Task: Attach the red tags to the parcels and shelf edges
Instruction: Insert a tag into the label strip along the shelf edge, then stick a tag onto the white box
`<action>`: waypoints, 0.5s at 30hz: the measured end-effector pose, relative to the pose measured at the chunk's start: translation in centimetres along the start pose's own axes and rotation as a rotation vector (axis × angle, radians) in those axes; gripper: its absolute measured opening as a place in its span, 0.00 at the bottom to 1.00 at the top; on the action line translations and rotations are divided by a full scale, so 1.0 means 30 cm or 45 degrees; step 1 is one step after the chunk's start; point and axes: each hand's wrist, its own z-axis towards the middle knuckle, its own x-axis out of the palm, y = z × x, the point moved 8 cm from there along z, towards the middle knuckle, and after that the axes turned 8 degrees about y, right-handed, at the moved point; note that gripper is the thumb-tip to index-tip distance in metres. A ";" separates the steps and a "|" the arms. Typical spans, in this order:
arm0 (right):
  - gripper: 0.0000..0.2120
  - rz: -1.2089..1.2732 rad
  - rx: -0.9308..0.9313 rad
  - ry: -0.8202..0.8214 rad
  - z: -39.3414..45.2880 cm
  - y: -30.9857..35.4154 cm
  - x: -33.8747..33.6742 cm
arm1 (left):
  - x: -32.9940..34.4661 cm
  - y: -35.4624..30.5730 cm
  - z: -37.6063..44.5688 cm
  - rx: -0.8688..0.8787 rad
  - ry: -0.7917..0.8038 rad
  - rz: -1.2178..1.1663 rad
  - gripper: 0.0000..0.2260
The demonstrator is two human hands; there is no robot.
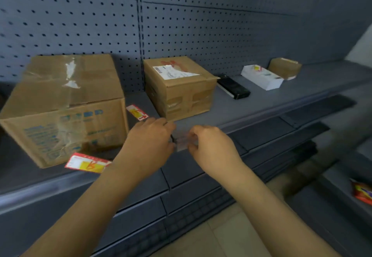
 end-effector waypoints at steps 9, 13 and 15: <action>0.10 0.056 0.210 -0.092 -0.041 -0.469 -0.160 | 0.009 -0.400 0.365 0.237 -0.025 -0.060 0.16; 0.09 0.040 0.273 -0.096 -0.014 -0.687 -0.224 | 0.036 -0.556 0.524 0.264 -0.002 -0.026 0.15; 0.10 0.057 0.299 -0.104 -0.001 -0.778 -0.251 | 0.048 -0.615 0.590 0.271 0.010 -0.032 0.15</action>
